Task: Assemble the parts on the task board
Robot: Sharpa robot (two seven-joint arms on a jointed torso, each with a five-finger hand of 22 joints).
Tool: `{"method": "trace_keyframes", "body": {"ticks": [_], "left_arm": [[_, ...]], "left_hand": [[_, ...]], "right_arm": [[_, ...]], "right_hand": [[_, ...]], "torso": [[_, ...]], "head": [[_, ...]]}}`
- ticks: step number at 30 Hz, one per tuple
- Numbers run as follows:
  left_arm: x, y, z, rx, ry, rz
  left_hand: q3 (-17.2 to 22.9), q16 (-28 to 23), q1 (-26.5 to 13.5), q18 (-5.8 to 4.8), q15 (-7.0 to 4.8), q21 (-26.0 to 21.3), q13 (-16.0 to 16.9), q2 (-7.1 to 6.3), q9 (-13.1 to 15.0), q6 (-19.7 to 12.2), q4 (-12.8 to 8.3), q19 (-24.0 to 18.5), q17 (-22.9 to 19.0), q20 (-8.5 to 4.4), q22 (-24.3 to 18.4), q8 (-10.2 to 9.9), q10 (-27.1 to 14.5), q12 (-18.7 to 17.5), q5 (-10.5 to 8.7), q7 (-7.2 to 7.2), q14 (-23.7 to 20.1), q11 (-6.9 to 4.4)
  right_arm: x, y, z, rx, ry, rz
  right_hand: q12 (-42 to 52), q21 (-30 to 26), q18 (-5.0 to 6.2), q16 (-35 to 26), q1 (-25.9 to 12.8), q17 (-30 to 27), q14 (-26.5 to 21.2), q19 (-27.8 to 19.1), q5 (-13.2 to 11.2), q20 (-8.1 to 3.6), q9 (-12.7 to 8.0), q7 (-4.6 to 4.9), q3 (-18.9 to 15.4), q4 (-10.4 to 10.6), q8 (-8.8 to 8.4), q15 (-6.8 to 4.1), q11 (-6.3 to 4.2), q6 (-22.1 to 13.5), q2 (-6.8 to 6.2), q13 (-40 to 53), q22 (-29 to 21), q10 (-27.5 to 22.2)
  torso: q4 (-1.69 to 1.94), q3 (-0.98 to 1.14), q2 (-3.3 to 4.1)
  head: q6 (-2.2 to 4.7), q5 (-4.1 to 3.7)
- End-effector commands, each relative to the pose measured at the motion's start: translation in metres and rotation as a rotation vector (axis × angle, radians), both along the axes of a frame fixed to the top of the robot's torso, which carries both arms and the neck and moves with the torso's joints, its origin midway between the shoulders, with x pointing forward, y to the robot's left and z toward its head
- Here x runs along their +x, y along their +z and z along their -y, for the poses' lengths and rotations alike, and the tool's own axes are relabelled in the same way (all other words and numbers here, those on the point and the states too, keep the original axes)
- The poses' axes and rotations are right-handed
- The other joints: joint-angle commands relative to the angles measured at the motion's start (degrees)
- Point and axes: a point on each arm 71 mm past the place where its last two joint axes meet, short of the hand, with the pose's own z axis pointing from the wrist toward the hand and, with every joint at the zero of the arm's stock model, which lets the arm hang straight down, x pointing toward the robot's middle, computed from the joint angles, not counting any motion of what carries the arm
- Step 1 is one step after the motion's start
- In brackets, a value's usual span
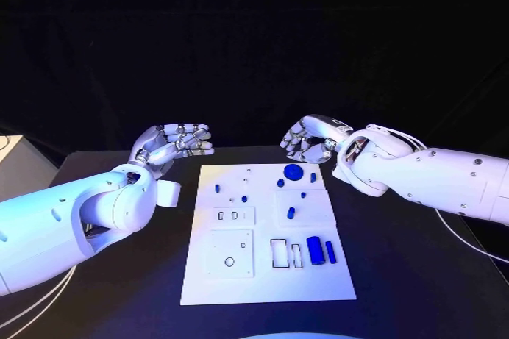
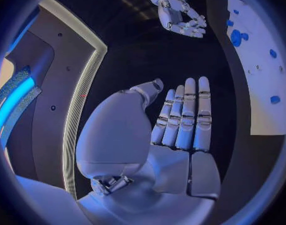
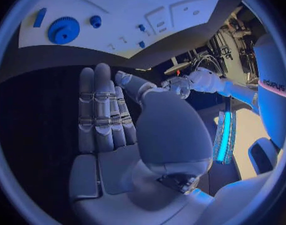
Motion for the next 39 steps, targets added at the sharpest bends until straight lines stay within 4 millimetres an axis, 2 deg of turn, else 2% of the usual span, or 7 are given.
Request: {"method": "trace_keyframes", "body": {"ticks": [1, 3, 9, 15, 31, 36, 39], "left_arm": [[-0.007, 0.006, 0.005, -0.02, -0.053, 0.011], [-0.011, 0.008, 0.006, -0.026, -0.064, 0.011], [-0.017, 0.011, 0.007, -0.036, -0.081, 0.01], [-0.018, 0.013, 0.005, -0.039, -0.083, 0.011], [-0.018, 0.014, 0.004, -0.04, -0.082, 0.011], [-0.017, 0.014, 0.003, -0.035, -0.075, 0.008], [-0.017, 0.014, 0.002, -0.032, -0.07, 0.007]], "left_hand": [[0.2, 0.2, -0.9, 0.49, 0.05, 0.3, 0.0, -0.09, 0.1, 0.1, -0.1, 0.2, 0.2, -0.04, 0.1, 0.1, 0.1, -0.4, -0.23, 0.02, 0.2, 0.09], [0.3, 0.0, -1.2, 0.42, 0.16, 0.4, 0.0, -0.21, 0.1, 0.0, -0.2, 0.0, 0.4, 0.0, 0.1, 0.0, 0.0, -0.5, -0.22, 0.01, -0.2, 0.12], [0.5, -0.4, -1.4, 0.34, 0.32, 0.4, 0.0, -0.26, 0.1, -0.1, -0.3, -0.4, 0.7, 0.1, 0.2, 0.0, -0.1, -0.5, -0.21, 0.04, -0.9, 0.19], [0.6, -0.5, -1.5, 0.33, 0.36, 0.4, 0.0, -0.28, 0.1, -0.1, -0.3, -0.6, 0.7, 0.13, 0.2, 0.0, -0.2, -0.5, -0.22, 0.06, -1.0, 0.21], [0.6, -0.5, -1.6, 0.32, 0.4, 0.4, 0.0, -0.34, 0.1, -0.2, -0.4, -0.7, 0.8, 0.16, 0.2, -0.1, -0.2, -0.5, -0.24, 0.09, -1.2, 0.24], [0.6, -0.6, -1.6, 0.32, 0.41, 0.4, 0.0, -0.38, 0.1, -0.2, -0.4, -0.7, 0.9, 0.18, 0.2, -0.1, -0.3, -0.5, -0.24, 0.12, -1.2, 0.26], [0.6, -0.6, -1.6, 0.32, 0.41, 0.4, 0.0, -0.38, 0.1, -0.2, -0.4, -0.7, 0.9, 0.18, 0.2, -0.1, -0.3, -0.5, -0.24, 0.12, -1.2, 0.26]], "right_arm": [[-0.003, -0.006, -0.006, -0.213, 0.017, 0.033], [-0.004, -0.007, -0.008, -0.238, 0.021, 0.037], [-0.008, -0.012, -0.013, -0.305, 0.025, 0.044], [-0.009, -0.016, -0.013, -0.338, 0.015, 0.043], [-0.003, -0.022, -0.013, -0.369, -0.024, 0.053], [-0.001, -0.028, -0.015, -0.378, -0.023, 0.035], [-0.001, -0.031, -0.016, -0.378, -0.021, 0.025]], "right_hand": [[-0.2, 4.5, 0.15, 5.7, -0.9, 4.4, 1.0, 2.7, -0.2, -0.24, 0.3, -0.27, 0.6, 1.7, -0.41, -0.15, -0.28, 0.1, -1.72, 0.0, 5.0, -0.1], [-0.1, 9.7, -0.97, 10.0, -1.1, 7.6, 1.7, 6.2, -0.3, -0.11, 0.6, -0.35, 0.7, 2.5, -0.55, 0.02, -0.18, -0.2, -2.6, 0.0, 12.1, -1.1], [0.1, 17.7, -2.61, 23.3, -1.0, 19.5, 2.1, 11.1, 0.0, 0.11, 1.2, -0.35, -0.7, 4.6, -0.88, 0.28, 0.02, -1.0, -3.74, 0.1, 23.0, -3.2], [-0.1, 21.1, -3.34, 29.6, -0.5, 25.3, 2.4, 13.1, 0.0, 0.24, 1.6, -0.29, -2.6, 5.7, -0.98, 0.39, 0.27, -1.3, -3.76, 0.2, 27.8, -4.4], [-0.1, 23.8, -3.85, 34.2, 1.0, 28.7, 2.1, 14.4, 0.8, 0.34, 2.0, -0.48, -4.8, 7.1, -1.19, 0.36, 0.25, -1.7, -3.15, 0.3, 31.6, -5.7], [-0.1, 23.9, -3.87, 34.5, 1.1, 29.0, 2.1, 14.5, 0.7, 0.34, 2.1, -0.49, -4.9, 7.3, -1.22, 0.35, 0.24, -1.7, -2.88, 0.3, 31.8, -5.8], [-0.1, 24.2, -3.93, 34.8, 1.2, 29.2, 2.1, 14.6, 0.6, 0.35, 2.1, -0.5, -4.9, 7.5, -1.22, 0.34, 0.24, -1.7, -2.69, 0.3, 32.2, -5.8]], "torso": [[0.4, -0.29, 1.12], [0.57, -0.4, 1.5], [1.15, -0.68, 2.33], [1.37, -0.77, 2.9], [1.59, -1.01, 3.75], [1.49, -1.06, 3.93], [1.61, -1.03, 4.18]], "head": [[-0.14, -0.2], [-0.16, -0.41], [-0.23, -0.57], [-0.08, -0.73], [0.1, -1.15], [-0.42, -0.52], [-0.23, -0.66]]}}
